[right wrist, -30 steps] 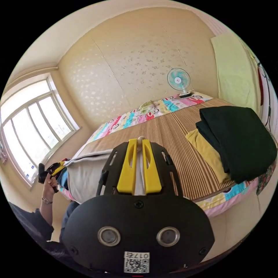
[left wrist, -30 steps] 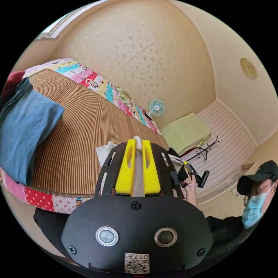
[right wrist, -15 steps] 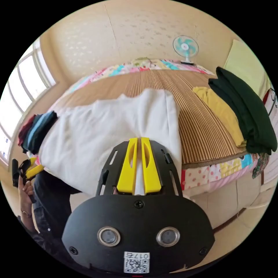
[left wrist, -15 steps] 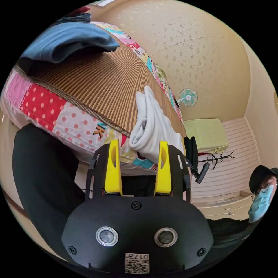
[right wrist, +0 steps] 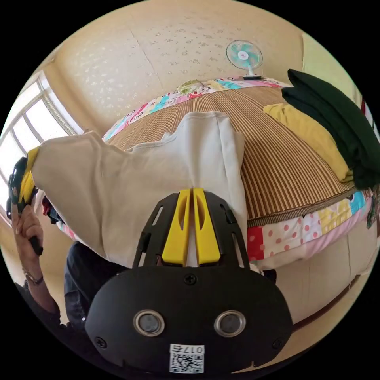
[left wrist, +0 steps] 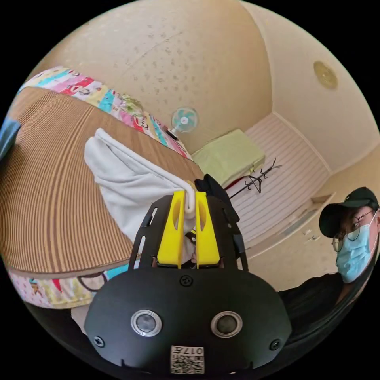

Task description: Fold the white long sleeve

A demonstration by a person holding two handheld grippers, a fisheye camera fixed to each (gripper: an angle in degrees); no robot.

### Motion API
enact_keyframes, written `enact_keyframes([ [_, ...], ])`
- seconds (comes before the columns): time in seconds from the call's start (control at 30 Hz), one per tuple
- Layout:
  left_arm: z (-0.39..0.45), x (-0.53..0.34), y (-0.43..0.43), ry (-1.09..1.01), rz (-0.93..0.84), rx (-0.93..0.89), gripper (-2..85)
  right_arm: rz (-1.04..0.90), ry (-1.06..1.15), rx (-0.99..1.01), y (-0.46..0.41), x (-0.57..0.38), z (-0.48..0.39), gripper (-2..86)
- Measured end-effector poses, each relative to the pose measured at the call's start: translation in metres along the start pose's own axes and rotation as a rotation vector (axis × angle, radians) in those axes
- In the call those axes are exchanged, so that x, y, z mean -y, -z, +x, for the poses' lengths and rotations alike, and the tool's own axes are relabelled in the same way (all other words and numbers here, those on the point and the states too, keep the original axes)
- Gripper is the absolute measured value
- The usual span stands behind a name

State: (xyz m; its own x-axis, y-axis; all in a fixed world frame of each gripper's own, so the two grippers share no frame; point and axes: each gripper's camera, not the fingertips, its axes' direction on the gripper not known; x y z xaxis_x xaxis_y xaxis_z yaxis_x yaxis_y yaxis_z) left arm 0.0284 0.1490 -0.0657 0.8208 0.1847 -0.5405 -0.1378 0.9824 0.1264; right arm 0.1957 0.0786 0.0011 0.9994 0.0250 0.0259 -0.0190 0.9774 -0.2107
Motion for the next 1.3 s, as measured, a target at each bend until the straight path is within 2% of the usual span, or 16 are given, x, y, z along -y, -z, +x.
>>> enact_keyframes([
  [0.03, 0.011, 0.002, -0.018, -0.026, -0.031, -0.031, 5.1, -0.012, -0.06, 0.063, 0.015, 0.006, 0.017, 0.9],
  [0.1, 0.051, -0.003, -0.086, -0.113, -0.172, -0.149, 5.2, 0.099, -0.142, 0.128, 0.051, 0.0, 0.047, 1.0],
  [0.17, 0.07, -0.019, -0.124, -0.163, -0.276, -0.208, 5.3, 0.247, -0.272, 0.015, 0.102, -0.02, 0.09, 1.3],
  [0.2, 0.077, -0.031, -0.14, -0.19, -0.339, -0.271, 5.3, 0.261, -0.293, -0.012, 0.113, -0.024, 0.101, 1.4],
  [0.3, 0.073, -0.053, -0.141, -0.198, -0.356, -0.389, 5.9, 0.269, -0.381, -0.005, 0.151, -0.044, 0.159, 2.7],
  [0.37, 0.056, -0.059, -0.12, -0.153, -0.291, -0.296, 8.4, 0.251, -0.423, 0.117, 0.166, -0.057, 0.198, 5.4],
  [0.5, 0.003, -0.068, -0.055, 0.056, -0.116, 0.137, 15.8, 0.174, -0.435, 0.328, 0.165, -0.063, 0.231, 11.2],
  [0.57, -0.021, -0.074, -0.045, 0.161, -0.099, 0.232, 16.8, 0.127, -0.425, 0.498, 0.151, -0.056, 0.242, 15.8],
  [0.63, -0.046, -0.077, -0.064, 0.252, -0.23, 0.196, 16.3, 0.073, -0.425, 0.61, 0.134, -0.046, 0.249, 20.1],
  [0.7, -0.077, -0.089, -0.112, 0.386, -0.494, 0.023, 13.7, -0.023, -0.401, 0.671, 0.11, -0.033, 0.251, 22.6],
  [0.8, -0.089, -0.098, -0.12, 0.475, -0.482, -0.123, 9.6, -0.078, -0.43, 0.621, 0.105, -0.021, 0.253, 20.8],
  [0.93, -0.062, -0.08, -0.091, 0.336, -0.476, -0.172, 7.4, -0.216, -0.254, 0.722, 0.136, -0.011, 0.236, 11.5],
  [1.0, -0.037, -0.067, -0.055, 0.242, -0.47, -0.213, 7.0, -0.252, -0.138, 0.858, 0.149, -0.011, 0.218, 9.8],
  [1.1, -0.028, -0.052, 0.009, 0.231, -0.424, -0.302, 6.8, -0.232, -0.006, 1.069, 0.16, -0.01, 0.183, 8.7],
  [1.17, -0.033, -0.044, 0.05, 0.24, -0.36, -0.299, 6.7, -0.237, 0.04, 1.186, 0.142, -0.001, 0.149, 8.2],
  [1.3, -0.054, -0.006, 0.136, 0.204, -0.226, -0.083, 6.7, -0.271, 0.152, 1.154, 0.11, 0.037, 0.07, 7.4],
])
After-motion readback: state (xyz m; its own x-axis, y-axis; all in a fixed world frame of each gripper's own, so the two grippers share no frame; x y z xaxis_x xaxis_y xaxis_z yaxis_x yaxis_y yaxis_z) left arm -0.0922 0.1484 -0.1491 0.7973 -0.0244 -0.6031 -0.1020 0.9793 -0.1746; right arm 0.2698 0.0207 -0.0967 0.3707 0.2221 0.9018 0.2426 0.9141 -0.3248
